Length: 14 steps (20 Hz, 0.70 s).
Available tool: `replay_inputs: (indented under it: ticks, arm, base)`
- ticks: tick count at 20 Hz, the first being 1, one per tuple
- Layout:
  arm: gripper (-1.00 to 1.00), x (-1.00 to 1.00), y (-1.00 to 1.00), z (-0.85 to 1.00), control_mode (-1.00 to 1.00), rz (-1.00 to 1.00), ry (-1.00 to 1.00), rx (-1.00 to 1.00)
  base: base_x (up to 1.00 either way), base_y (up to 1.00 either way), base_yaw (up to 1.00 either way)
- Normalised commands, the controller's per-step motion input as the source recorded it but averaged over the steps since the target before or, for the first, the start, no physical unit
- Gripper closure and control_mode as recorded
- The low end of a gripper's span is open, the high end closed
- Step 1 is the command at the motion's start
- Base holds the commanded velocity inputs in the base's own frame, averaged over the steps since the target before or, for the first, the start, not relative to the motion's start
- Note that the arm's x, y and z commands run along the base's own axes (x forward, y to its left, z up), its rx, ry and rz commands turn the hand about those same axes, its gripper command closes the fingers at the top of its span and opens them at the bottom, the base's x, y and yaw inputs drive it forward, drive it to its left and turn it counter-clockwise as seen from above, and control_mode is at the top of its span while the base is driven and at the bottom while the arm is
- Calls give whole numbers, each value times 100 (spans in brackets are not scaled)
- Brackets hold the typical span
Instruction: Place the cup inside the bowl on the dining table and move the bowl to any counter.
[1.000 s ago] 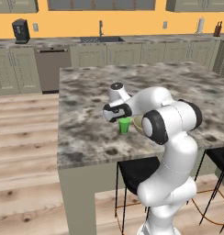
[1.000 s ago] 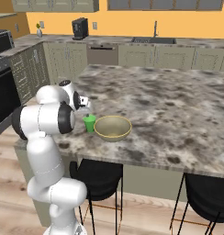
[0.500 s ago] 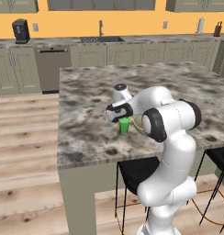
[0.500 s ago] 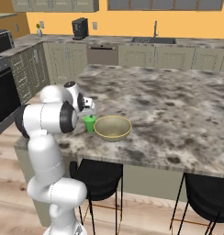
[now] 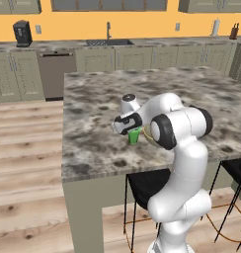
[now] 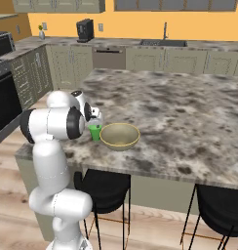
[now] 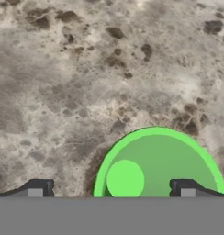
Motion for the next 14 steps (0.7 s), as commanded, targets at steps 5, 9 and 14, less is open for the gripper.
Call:
replay_inputs:
  ticks: [5,9,14]
  arm:
    - [-100,2,0,-16,-100,0,1,0]
    - [-100,0,0,0,-100,0,0,0]
    - [100,0,0,0,-100,0,0,0]
  base:
    - [0,0,0]
    - [0,0,0]
    - [0,0,0]
